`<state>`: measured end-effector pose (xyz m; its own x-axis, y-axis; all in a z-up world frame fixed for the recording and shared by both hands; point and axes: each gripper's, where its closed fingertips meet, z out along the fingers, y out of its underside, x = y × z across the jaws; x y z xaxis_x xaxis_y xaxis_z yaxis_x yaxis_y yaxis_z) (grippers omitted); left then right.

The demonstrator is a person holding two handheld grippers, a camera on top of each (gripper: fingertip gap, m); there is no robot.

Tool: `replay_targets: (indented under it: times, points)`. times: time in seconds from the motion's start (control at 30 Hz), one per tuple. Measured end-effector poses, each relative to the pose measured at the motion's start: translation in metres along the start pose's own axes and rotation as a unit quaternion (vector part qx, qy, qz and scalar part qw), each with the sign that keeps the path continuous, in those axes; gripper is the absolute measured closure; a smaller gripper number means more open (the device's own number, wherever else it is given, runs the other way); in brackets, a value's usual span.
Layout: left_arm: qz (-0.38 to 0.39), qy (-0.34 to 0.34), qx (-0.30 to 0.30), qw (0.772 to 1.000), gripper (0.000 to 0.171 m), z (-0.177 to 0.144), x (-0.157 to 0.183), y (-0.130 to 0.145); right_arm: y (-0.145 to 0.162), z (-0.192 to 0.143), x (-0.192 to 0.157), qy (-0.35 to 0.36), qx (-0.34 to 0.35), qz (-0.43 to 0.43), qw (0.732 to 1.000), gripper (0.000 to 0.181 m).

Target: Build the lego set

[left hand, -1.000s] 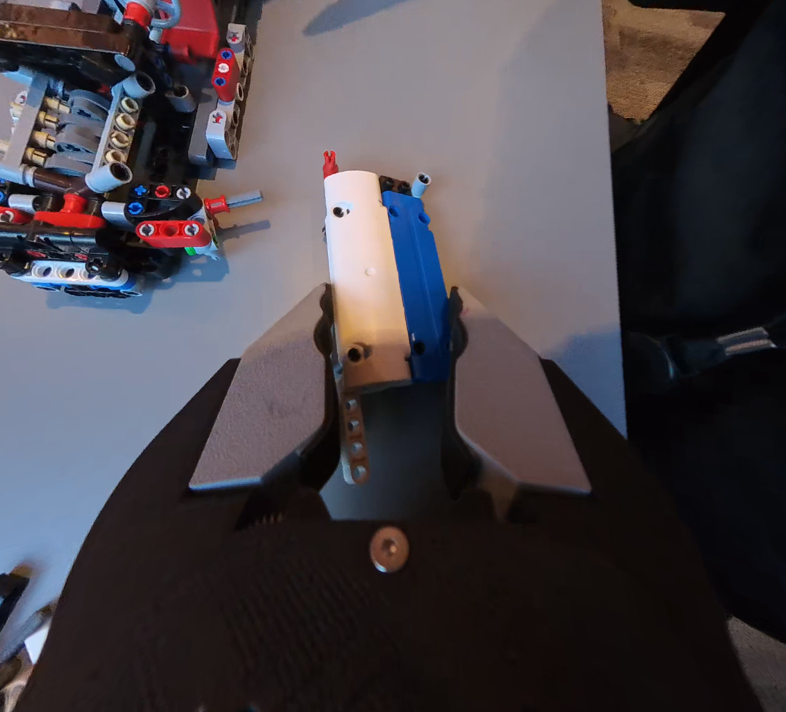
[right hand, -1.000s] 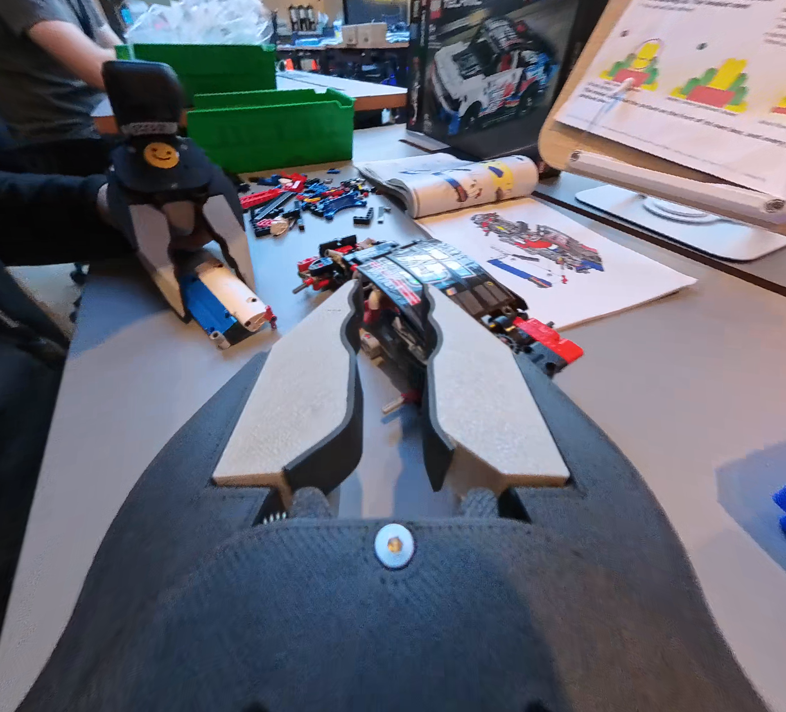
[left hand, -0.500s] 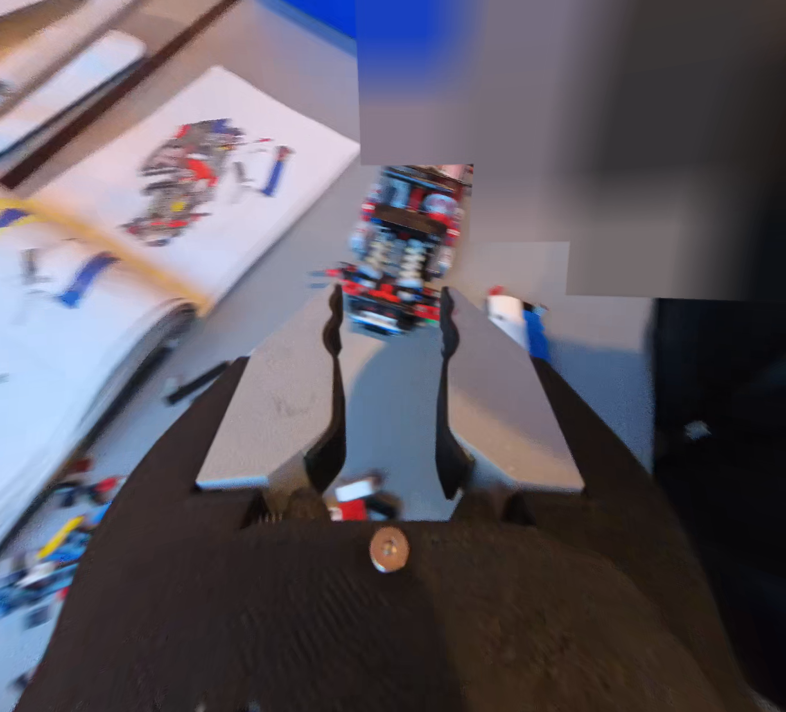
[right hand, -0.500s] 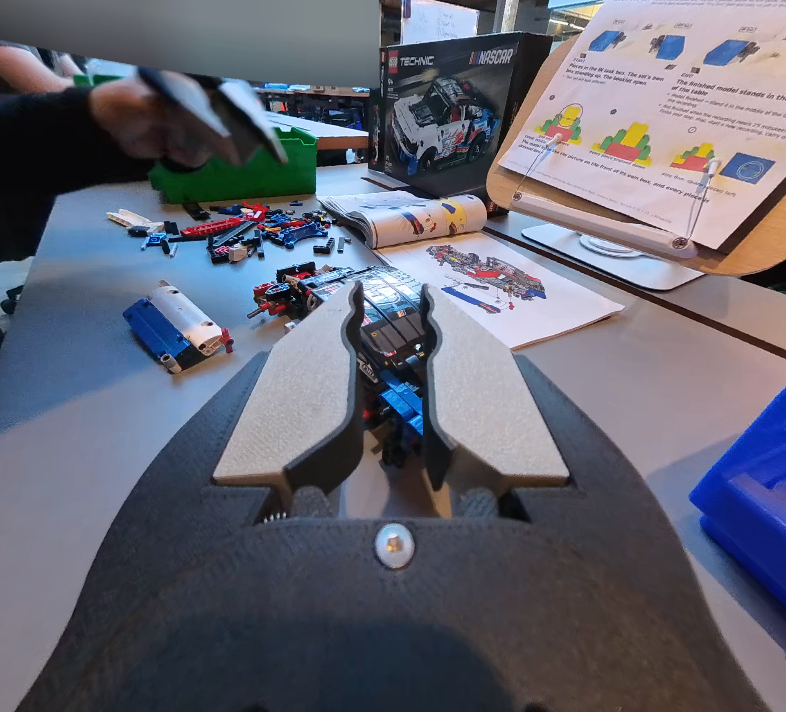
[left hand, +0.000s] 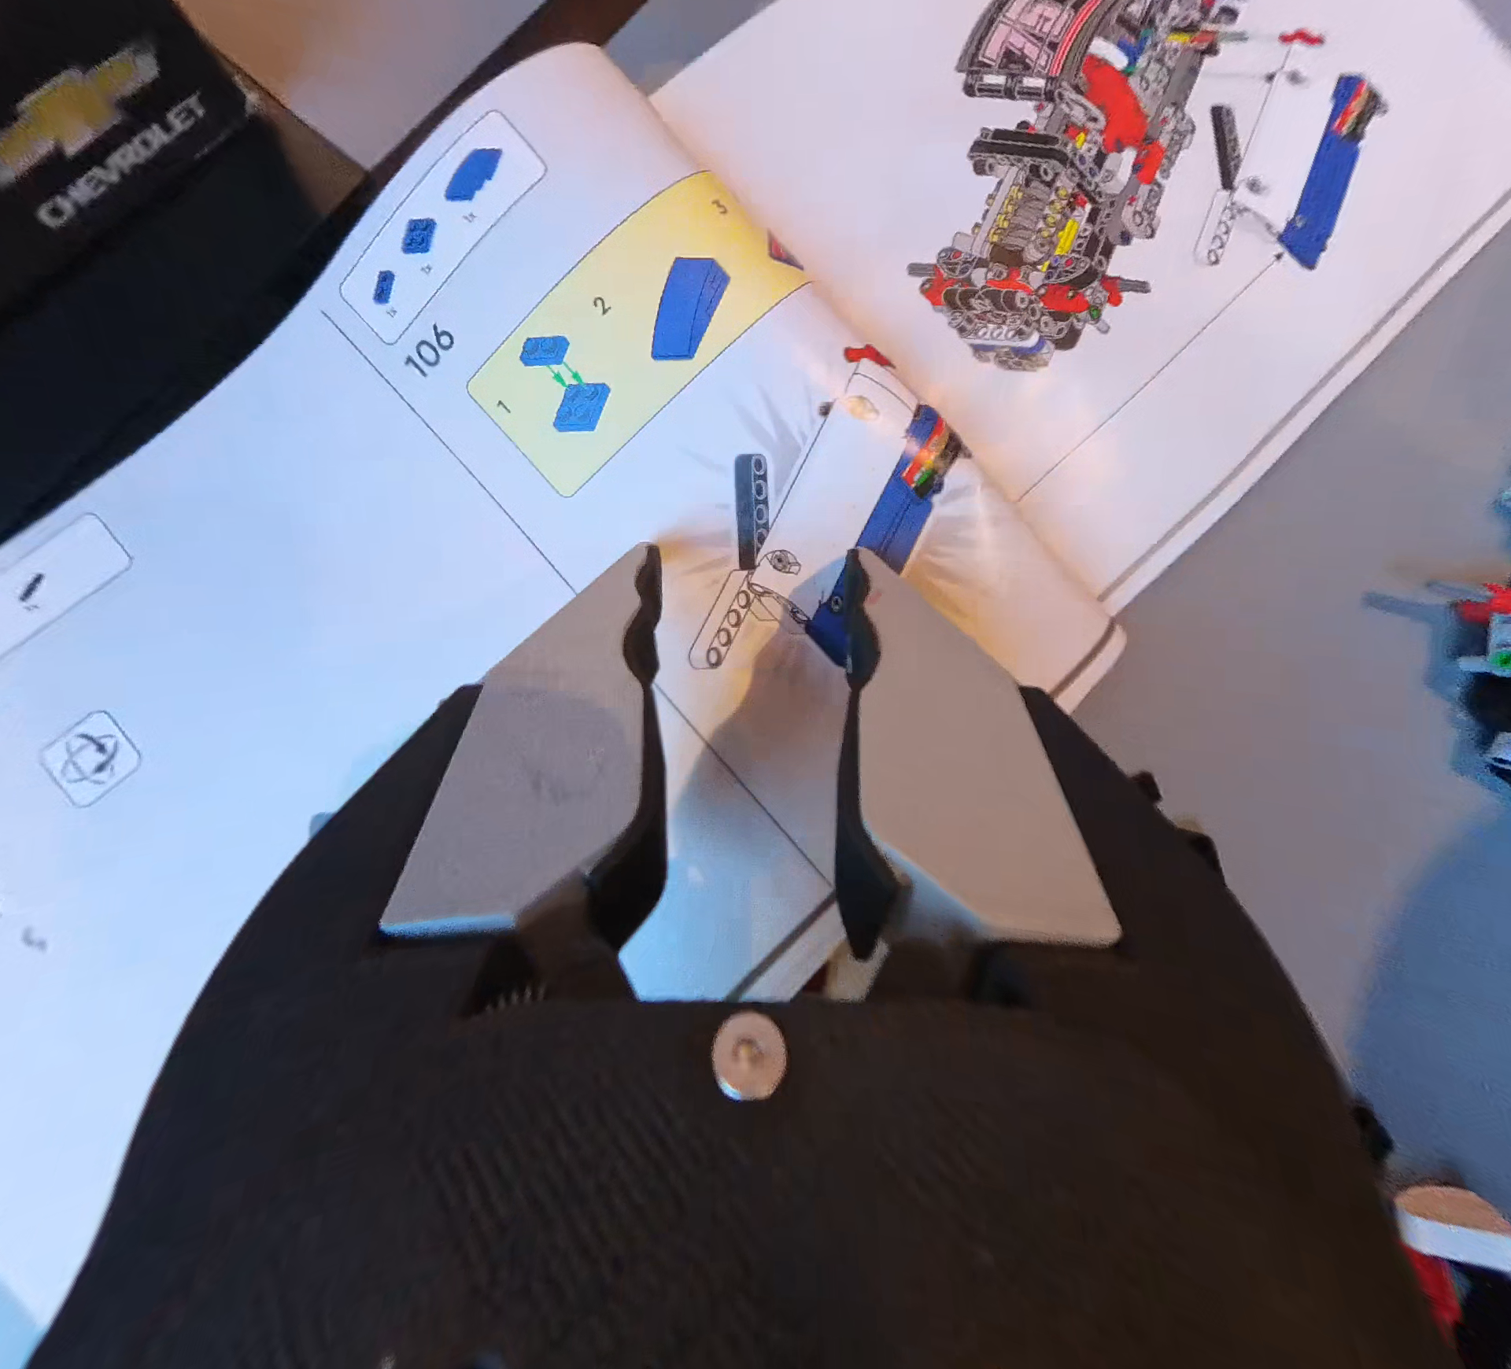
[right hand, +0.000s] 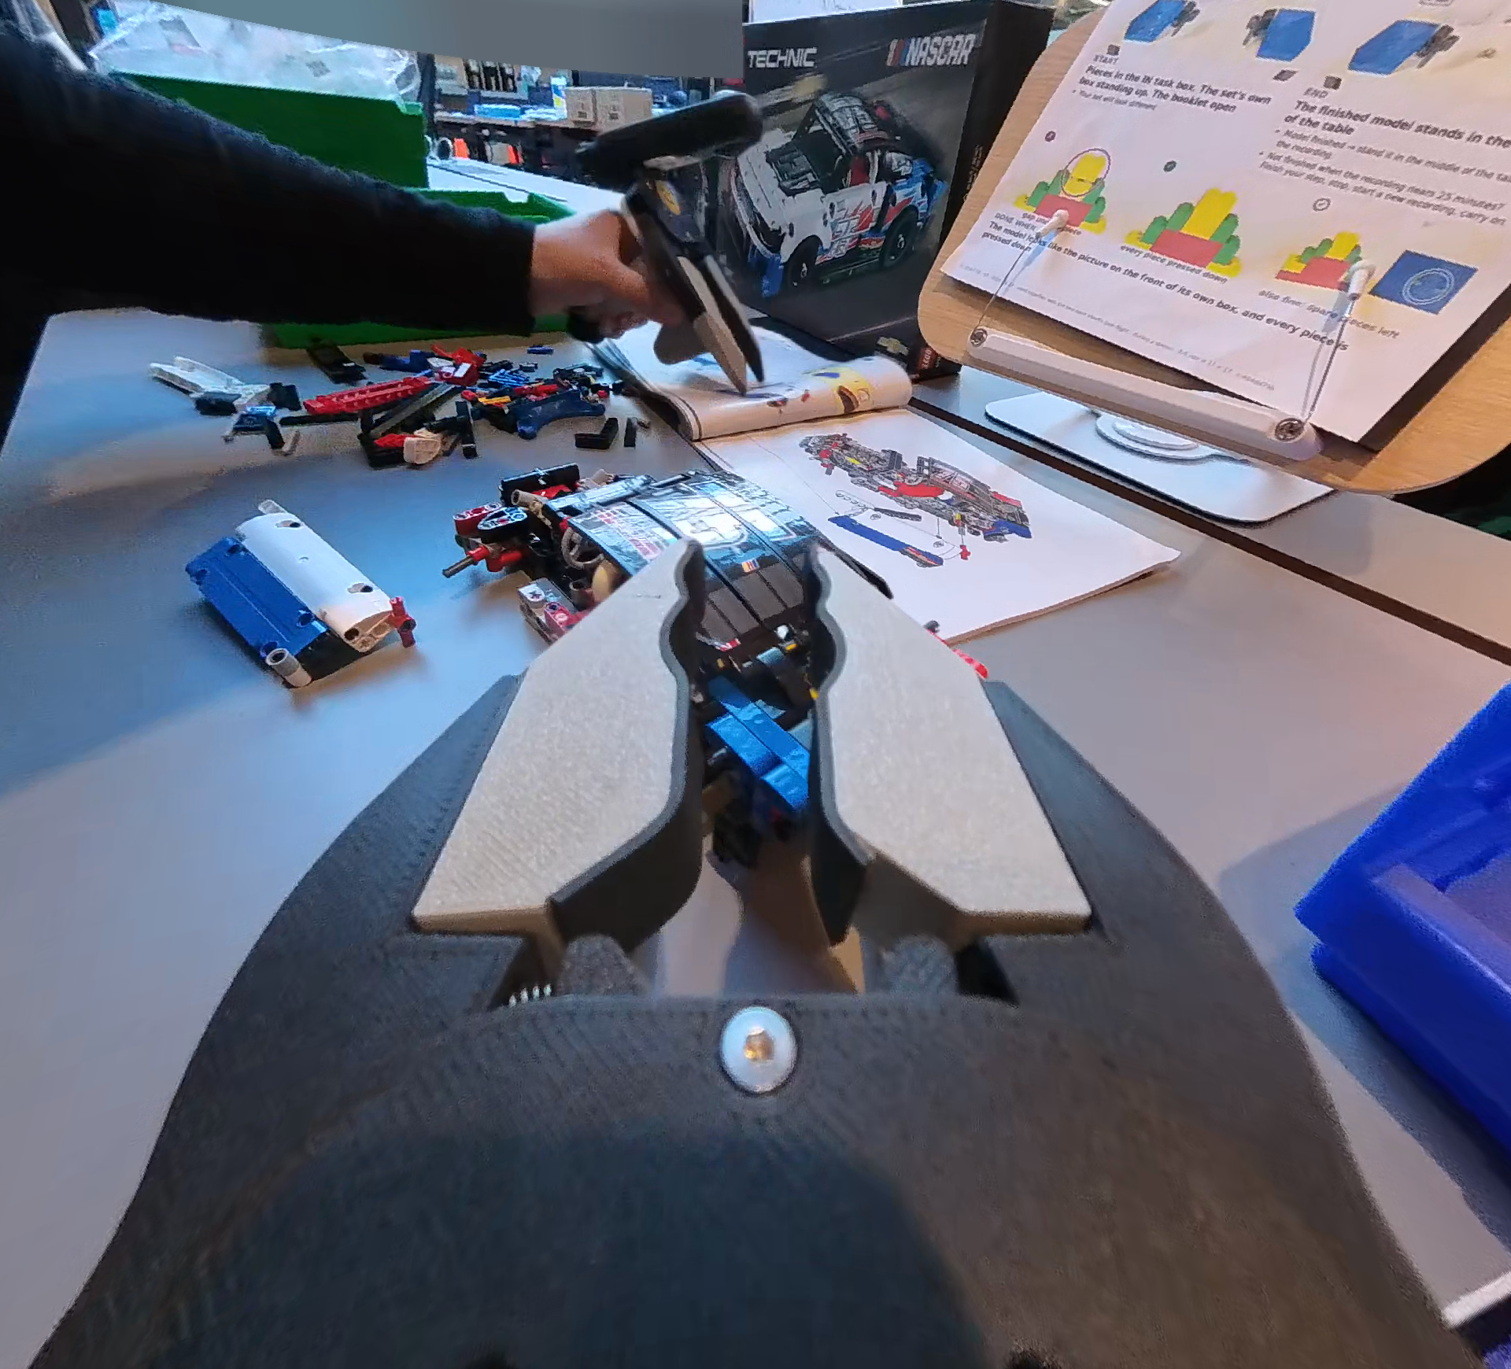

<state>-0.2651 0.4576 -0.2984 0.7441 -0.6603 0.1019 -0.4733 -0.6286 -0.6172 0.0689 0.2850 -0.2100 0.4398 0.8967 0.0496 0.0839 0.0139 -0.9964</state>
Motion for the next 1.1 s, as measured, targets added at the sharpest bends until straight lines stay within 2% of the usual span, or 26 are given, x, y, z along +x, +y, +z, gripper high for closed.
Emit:
replay_targets:
  times: [0.07, 0.2, 0.47, 0.7, 1.1]
  points:
    - [-0.018, -0.003, -0.001, 1.0, 0.139, -0.004, -0.006, 0.009, 0.002, 0.0, 0.004, 0.006, -0.003, 0.002, 1.0, 0.161]
    - [-0.007, -0.028, -0.007, 1.0, 0.154, -0.013, -0.015, 0.027, 0.006, 0.001, 0.014, 0.023, -0.015, -0.001, 1.0, 0.161]
    - [-0.02, -0.031, -0.011, 0.999, 0.171, -0.023, -0.018, 0.045, 0.018, 0.003, 0.039, 0.1, -0.053, -0.041, 0.993, 0.161]
    - [-0.03, -0.012, -0.015, 0.999, 0.171, -0.027, -0.02, 0.051, 0.021, -0.004, 0.063, 0.176, -0.071, -0.057, 0.98, 0.161]
    - [-0.039, -0.01, -0.005, 0.999, 0.171, -0.027, -0.02, 0.05, 0.025, -0.004, 0.075, 0.198, -0.08, -0.049, 0.976, 0.161]
